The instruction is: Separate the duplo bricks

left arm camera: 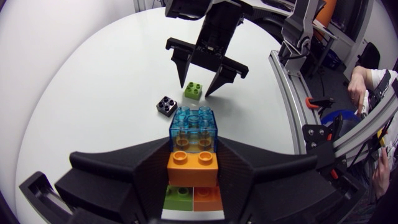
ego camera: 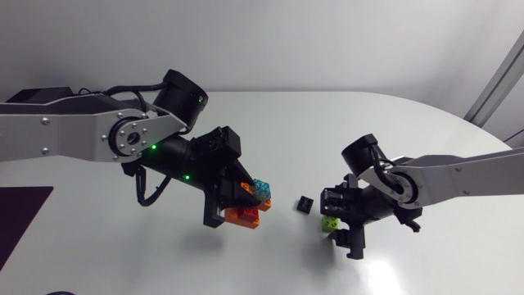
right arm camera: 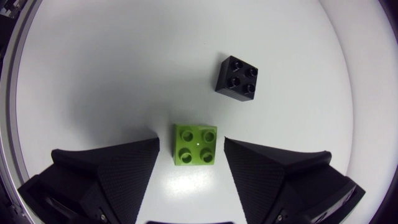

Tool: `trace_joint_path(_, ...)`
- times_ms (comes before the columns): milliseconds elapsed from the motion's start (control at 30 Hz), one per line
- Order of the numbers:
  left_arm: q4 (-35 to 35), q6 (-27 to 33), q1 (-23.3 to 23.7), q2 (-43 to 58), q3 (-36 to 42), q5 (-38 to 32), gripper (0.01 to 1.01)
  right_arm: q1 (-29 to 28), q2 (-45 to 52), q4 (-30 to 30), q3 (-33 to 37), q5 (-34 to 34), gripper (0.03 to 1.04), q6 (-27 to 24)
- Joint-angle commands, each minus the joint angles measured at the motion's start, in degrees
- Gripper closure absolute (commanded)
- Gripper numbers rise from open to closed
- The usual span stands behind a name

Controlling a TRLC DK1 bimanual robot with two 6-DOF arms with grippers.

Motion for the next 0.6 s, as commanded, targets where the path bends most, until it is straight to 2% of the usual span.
trace_joint_path(0,0.7,-0.4,-0.3,-0.6,-1.1,0.1,0.662,0.1,0.2,-2.9,-1.7,0.2,0.15,0.3)
trace_joint_path(167,0.7,-0.4,-0.2,-0.9,-1.3,0.1,0.662,-2.6,-6.1,-9.0,1.0,-4.9,0.15,0.1)
trace_joint_path(333,0.8,-1.0,-0.4,-0.5,-1.0,1.1,0.662,-7.5,-11.3,-17.6,7.5,-18.5,0.15,1.0)
trace_joint_path(567,0.9,-2.0,-2.3,0.1,0.2,1.6,0.662,-8.5,-13.5,-22.1,11.7,-32.3,0.15,2.4)
